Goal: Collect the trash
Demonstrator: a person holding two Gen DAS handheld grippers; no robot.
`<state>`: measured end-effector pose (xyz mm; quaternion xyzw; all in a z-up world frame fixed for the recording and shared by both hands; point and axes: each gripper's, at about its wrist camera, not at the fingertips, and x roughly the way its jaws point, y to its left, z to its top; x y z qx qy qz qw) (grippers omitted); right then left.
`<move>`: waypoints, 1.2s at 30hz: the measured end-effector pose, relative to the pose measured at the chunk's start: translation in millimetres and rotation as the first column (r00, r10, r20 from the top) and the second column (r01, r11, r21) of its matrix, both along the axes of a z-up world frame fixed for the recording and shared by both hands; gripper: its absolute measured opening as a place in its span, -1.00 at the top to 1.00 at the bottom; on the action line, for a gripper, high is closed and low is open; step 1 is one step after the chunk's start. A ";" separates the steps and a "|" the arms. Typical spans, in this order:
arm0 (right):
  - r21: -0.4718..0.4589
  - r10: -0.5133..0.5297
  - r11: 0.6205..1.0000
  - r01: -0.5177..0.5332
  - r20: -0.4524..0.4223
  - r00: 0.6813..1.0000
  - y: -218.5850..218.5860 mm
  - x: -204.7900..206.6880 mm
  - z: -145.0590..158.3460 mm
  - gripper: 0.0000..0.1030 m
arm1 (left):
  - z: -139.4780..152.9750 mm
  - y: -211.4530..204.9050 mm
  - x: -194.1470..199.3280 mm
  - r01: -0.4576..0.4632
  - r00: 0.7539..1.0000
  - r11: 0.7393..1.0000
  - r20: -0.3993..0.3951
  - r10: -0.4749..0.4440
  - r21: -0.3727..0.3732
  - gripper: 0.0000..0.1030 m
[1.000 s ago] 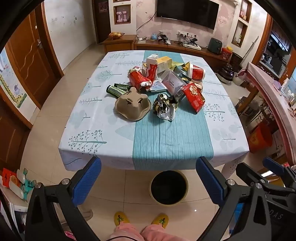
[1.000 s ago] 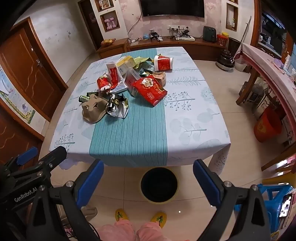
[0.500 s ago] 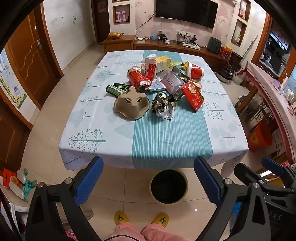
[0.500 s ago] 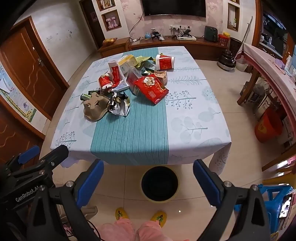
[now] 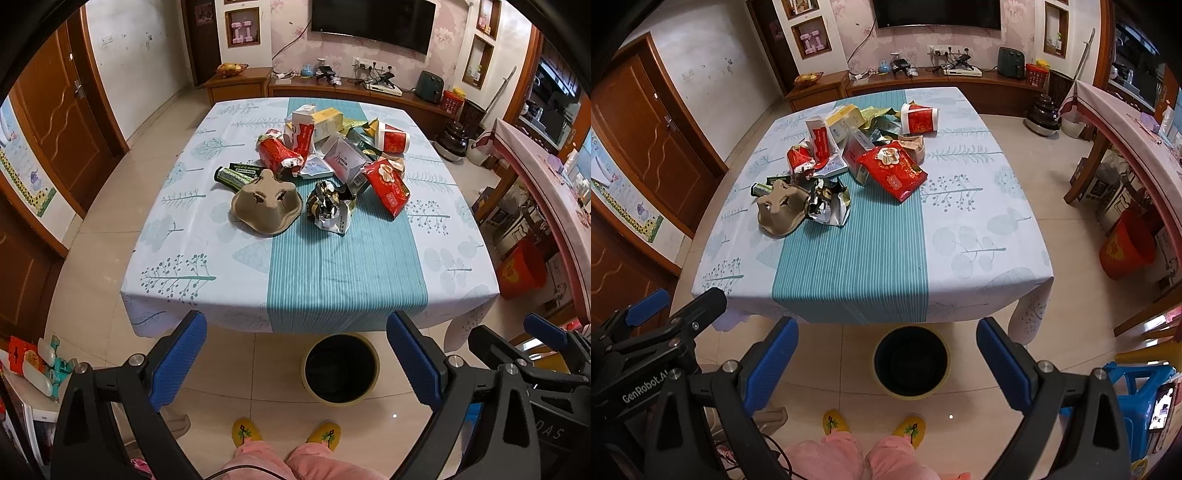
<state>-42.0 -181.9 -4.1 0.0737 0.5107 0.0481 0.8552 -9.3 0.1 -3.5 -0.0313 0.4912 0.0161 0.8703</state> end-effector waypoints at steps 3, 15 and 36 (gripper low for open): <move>0.002 0.001 1.000 -0.001 -0.006 1.000 -1.7 -2.0 0.5 -0.89 | 0.1 0.6 -1.0 -0.001 1.000 1.000 -0.003 0.001 0.002 -0.87; 0.000 0.001 1.000 -0.001 -0.007 1.000 -2.0 -1.0 -0.3 -0.89 | 0.0 0.9 -0.5 0.000 1.000 1.000 -0.004 0.000 0.002 -0.87; 0.008 0.001 1.000 -0.001 -0.007 1.000 -6.4 -2.3 -0.9 -0.89 | 1.6 -2.2 -2.2 -0.002 1.000 1.000 0.002 0.002 0.015 -0.87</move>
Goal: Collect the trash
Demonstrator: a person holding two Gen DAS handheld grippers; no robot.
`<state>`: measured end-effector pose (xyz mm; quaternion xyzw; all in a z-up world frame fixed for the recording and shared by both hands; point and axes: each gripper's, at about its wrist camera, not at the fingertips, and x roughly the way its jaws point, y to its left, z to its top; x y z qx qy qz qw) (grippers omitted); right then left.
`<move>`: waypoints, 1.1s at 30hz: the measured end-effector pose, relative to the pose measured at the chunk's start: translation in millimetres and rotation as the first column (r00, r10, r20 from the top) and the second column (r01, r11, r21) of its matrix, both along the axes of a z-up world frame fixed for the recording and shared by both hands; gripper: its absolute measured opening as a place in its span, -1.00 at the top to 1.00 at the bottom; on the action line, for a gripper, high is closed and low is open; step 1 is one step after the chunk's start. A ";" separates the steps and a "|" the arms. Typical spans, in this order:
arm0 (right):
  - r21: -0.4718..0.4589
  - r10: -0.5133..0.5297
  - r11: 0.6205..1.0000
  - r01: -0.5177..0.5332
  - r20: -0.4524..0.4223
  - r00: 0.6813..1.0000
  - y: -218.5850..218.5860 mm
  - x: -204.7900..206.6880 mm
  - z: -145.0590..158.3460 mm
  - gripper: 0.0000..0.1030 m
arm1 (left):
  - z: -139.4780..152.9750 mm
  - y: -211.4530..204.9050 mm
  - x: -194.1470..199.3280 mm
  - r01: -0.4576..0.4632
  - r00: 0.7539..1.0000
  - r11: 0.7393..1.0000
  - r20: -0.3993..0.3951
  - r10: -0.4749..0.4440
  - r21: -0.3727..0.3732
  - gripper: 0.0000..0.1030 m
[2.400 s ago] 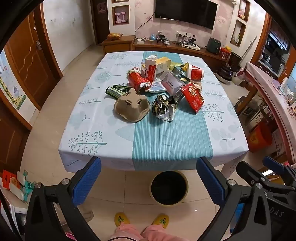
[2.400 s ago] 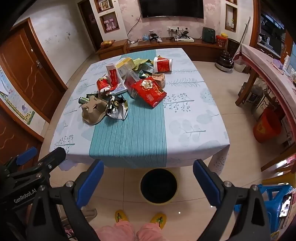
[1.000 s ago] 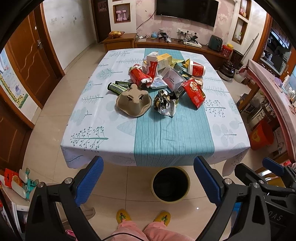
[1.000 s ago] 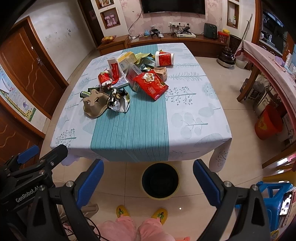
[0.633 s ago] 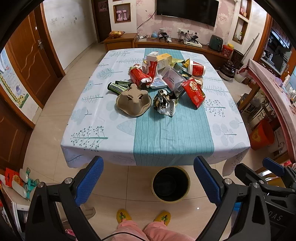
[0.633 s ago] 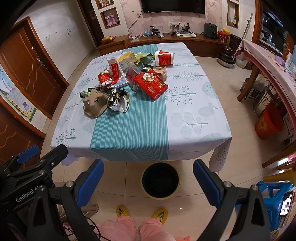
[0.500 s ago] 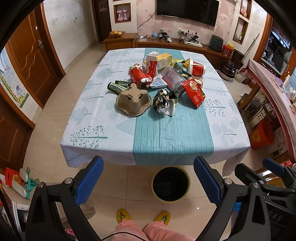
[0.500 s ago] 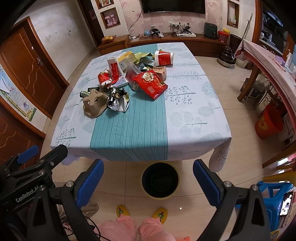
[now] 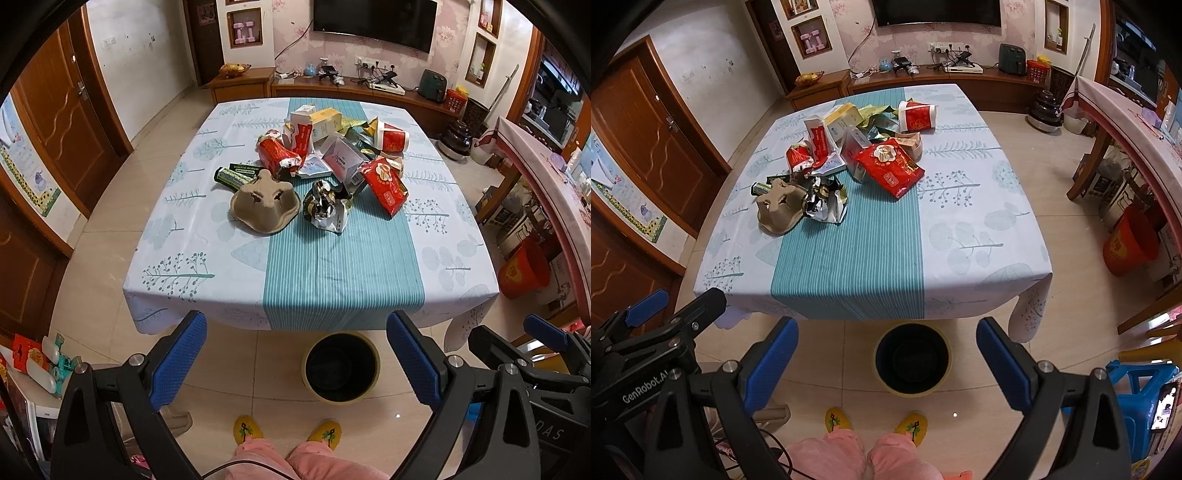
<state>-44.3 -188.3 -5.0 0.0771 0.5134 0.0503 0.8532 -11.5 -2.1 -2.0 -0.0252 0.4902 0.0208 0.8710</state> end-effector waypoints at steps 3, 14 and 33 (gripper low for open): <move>0.007 0.001 1.000 -0.001 0.009 1.000 -2.4 -1.4 2.3 -0.89 | 4.3 -2.3 -0.1 0.001 1.000 1.000 0.010 -0.001 0.012 -0.87; 0.039 -0.005 0.999 0.003 0.044 0.999 -13.8 10.1 19.6 -0.89 | 29.3 -13.5 10.5 0.011 0.999 0.998 0.045 -0.014 0.058 -0.87; 0.061 -0.003 0.998 -0.001 0.076 0.997 -13.8 73.2 21.2 -0.89 | 14.4 -7.9 100.2 0.090 0.994 0.995 -0.061 -0.092 -0.034 -0.87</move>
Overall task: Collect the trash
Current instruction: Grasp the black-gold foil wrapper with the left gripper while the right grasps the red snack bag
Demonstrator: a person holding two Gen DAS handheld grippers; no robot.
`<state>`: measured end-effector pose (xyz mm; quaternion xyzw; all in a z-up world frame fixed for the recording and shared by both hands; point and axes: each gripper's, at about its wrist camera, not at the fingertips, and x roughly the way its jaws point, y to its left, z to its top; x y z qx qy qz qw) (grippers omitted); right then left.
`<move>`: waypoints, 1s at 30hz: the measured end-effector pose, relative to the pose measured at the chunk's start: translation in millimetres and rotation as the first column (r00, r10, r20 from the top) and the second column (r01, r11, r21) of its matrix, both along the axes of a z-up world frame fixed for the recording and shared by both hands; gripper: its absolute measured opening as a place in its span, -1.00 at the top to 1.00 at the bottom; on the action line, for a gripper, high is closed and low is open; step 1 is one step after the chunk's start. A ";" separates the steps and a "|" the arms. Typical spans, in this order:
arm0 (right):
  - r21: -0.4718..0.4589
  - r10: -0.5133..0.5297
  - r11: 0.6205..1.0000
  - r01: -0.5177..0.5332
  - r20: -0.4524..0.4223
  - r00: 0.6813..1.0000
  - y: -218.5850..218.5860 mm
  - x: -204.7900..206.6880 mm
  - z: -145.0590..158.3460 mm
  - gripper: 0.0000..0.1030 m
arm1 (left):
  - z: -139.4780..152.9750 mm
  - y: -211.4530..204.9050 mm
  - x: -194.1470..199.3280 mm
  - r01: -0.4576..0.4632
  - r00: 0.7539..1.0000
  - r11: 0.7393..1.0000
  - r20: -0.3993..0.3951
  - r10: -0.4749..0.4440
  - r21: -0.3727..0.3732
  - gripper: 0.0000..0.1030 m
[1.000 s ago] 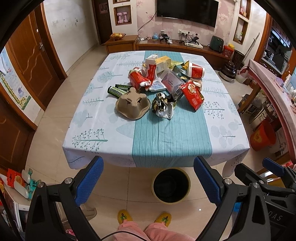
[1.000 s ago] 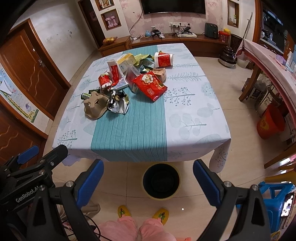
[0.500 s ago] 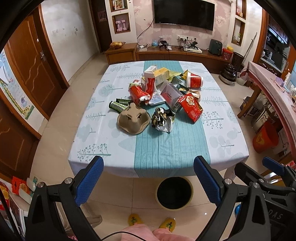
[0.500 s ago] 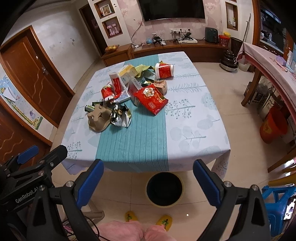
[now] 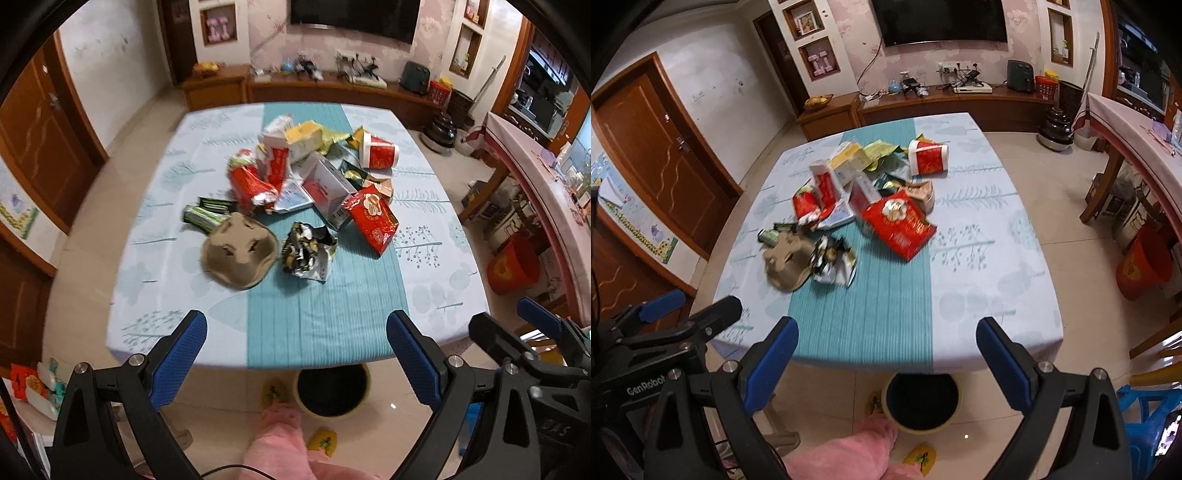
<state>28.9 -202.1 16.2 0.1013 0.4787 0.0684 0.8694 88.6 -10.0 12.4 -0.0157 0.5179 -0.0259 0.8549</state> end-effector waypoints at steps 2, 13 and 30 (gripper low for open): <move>0.016 -0.013 1.000 0.013 -0.006 1.000 -2.9 15.1 -2.1 -0.89 | -9.6 0.0 20.6 0.009 0.999 1.000 -0.031 -0.009 -0.027 -0.87; -0.016 0.023 1.000 -0.025 -0.108 0.994 -2.0 129.6 -62.5 -0.68 | -94.4 -5.2 124.2 0.016 0.970 0.998 -0.240 -0.029 -0.055 -0.85; -0.051 0.201 0.973 -0.224 -0.285 0.937 31.4 223.5 -151.3 0.45 | -153.8 -17.1 174.0 0.107 0.912 0.989 -0.387 -0.138 -0.099 -0.25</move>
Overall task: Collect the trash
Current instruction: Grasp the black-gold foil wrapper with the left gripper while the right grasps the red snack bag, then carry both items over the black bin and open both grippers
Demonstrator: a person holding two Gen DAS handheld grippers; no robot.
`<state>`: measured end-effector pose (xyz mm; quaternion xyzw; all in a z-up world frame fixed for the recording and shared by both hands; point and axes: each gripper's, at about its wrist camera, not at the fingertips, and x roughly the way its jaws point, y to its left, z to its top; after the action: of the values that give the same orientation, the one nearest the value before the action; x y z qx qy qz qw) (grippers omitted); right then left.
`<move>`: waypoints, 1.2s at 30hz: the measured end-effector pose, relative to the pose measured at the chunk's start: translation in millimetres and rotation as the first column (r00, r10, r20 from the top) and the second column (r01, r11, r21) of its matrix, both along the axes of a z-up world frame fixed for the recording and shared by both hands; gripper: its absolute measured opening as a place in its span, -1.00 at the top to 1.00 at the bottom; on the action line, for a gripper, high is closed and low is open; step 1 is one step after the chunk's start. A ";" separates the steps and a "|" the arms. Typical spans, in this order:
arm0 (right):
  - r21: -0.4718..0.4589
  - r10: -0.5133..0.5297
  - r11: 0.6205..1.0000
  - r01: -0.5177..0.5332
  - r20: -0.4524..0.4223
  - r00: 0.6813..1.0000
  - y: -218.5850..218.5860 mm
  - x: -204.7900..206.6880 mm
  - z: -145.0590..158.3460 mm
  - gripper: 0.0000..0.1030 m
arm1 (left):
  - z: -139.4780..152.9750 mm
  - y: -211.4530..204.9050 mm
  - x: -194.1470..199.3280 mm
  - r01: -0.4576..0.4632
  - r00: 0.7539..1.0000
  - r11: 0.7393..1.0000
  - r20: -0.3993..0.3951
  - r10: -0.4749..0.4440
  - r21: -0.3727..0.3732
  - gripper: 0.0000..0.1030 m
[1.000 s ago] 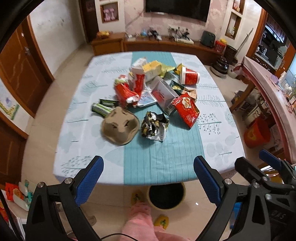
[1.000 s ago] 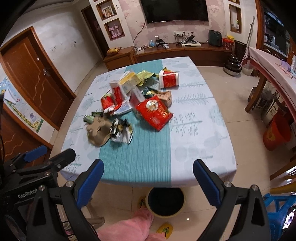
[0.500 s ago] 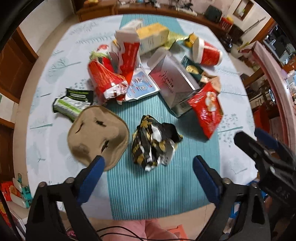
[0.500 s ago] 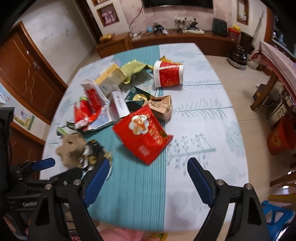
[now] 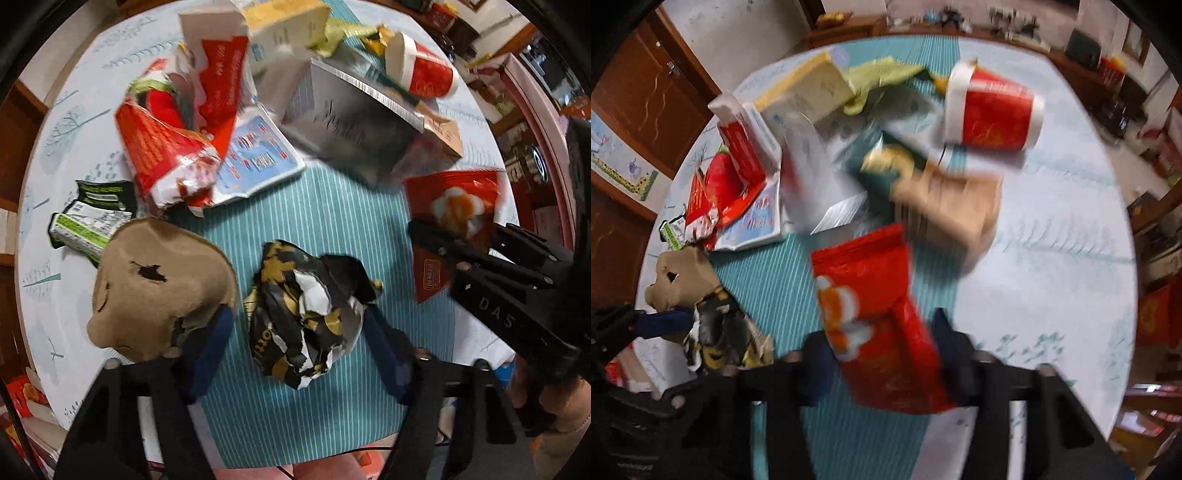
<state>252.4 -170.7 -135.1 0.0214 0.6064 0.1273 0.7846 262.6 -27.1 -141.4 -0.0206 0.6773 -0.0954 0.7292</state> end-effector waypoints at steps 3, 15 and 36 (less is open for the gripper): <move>0.006 -0.007 1.000 0.007 -0.019 1.000 -0.8 -9.1 0.6 0.74 | -2.4 -6.7 2.5 0.016 1.000 1.000 0.008 -0.016 -0.005 -0.14; 0.116 -0.224 0.968 0.224 -0.015 0.974 -27.9 -69.3 52.6 0.83 | 24.1 -17.3 -0.4 0.104 0.994 0.993 0.045 -0.101 -0.056 0.34; 0.201 0.022 0.978 -0.050 0.142 0.990 -58.0 -189.2 123.3 0.84 | 133.7 -33.2 -167.4 0.025 0.965 0.987 0.261 0.016 -0.156 0.34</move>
<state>63.2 -228.7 -11.9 0.0818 0.5341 0.2042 0.8163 95.2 -60.3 -7.7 -0.0638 0.5655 -0.1522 0.8081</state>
